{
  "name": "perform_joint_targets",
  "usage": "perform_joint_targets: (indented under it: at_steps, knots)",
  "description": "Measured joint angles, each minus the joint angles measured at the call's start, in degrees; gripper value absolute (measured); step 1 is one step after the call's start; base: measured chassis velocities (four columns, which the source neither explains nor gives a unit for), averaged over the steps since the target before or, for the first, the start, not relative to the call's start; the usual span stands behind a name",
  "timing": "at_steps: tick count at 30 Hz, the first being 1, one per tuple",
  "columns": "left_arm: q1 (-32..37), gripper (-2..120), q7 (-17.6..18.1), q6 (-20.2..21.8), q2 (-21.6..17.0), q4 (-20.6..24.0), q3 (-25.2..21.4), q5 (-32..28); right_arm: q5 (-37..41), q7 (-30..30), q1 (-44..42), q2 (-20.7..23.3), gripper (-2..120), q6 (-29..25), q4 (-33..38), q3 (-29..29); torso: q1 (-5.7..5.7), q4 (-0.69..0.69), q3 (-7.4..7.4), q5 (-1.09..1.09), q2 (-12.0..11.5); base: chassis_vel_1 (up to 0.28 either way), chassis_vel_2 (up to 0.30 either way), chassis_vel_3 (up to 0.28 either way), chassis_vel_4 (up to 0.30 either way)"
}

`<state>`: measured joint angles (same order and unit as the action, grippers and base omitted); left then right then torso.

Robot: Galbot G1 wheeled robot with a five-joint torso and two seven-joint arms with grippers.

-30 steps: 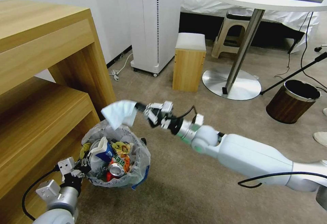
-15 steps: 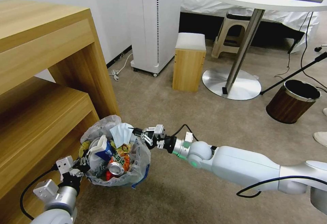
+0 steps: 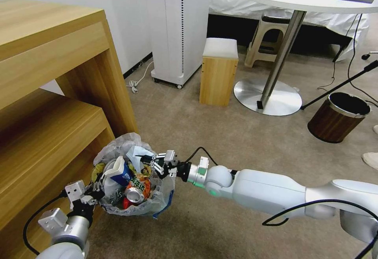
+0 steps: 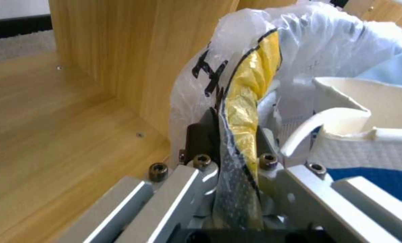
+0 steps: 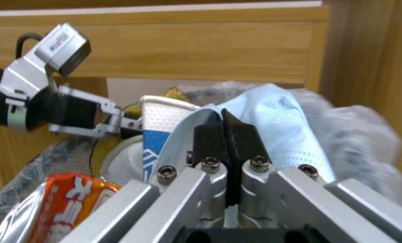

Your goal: Pick up the trash bin and place the garbage on the floor into it.

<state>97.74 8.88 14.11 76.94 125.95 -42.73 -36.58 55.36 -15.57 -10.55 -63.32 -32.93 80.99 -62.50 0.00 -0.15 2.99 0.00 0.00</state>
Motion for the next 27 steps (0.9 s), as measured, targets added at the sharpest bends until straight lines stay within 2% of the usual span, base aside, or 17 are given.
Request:
perform_joint_targets:
  at_steps: [7,14,17,22,23,26,27]
  knots:
    - [0.1,3,0.0,0.0,0.0,0.2,0.0,0.1,0.2,0.5,0.0,-0.9,0,0.2,-0.2,-1.4,0.0,-0.01,0.0,0.0,0.0,0.0,0.0,0.0,0.0]
    - [-0.3,3,-0.2,0.0,-0.2,-0.2,0.4,0.1,-0.4,1.7,-0.3,1.0,0,0.4,1.9,-1.5,0.0,-0.01,0.0,0.0,0.0,0.0,0.0,0.0,0.0]
    - [-0.4,3,-0.1,0.0,-0.6,-0.7,0.2,0.0,-0.6,1.9,-0.4,2.6,14,0.3,3.5,-1.1,0.0,-0.01,0.0,0.0,0.0,0.0,0.0,0.0,0.0]
    - [-0.5,3,0.0,0.0,-0.9,-0.9,0.1,-0.2,-0.7,2.1,-0.3,3.6,24,0.3,4.7,-1.0,0.0,-0.01,0.0,0.0,0.0,0.0,0.0,0.0,0.0]
    - [-0.6,3,0.1,0.0,-1.0,-0.9,0.0,-0.3,-0.7,2.2,-0.2,4.1,33,0.3,5.3,-1.0,0.0,-0.01,0.0,0.0,0.0,0.0,0.0,0.0,0.0]
    - [-0.6,3,0.1,0.0,-1.1,-0.8,-0.1,-0.5,-0.7,2.5,-0.1,4.8,39,0.3,6.1,-0.9,0.0,-0.01,0.0,0.0,0.0,0.0,0.0,0.0,0.0]
    - [-0.7,3,0.2,0.0,-1.1,-0.8,-0.2,-0.5,-0.7,2.6,0.0,5.2,48,0.3,6.5,-0.9,0.0,-0.01,-0.01,0.0,0.0,0.0,0.0,0.0,0.0]
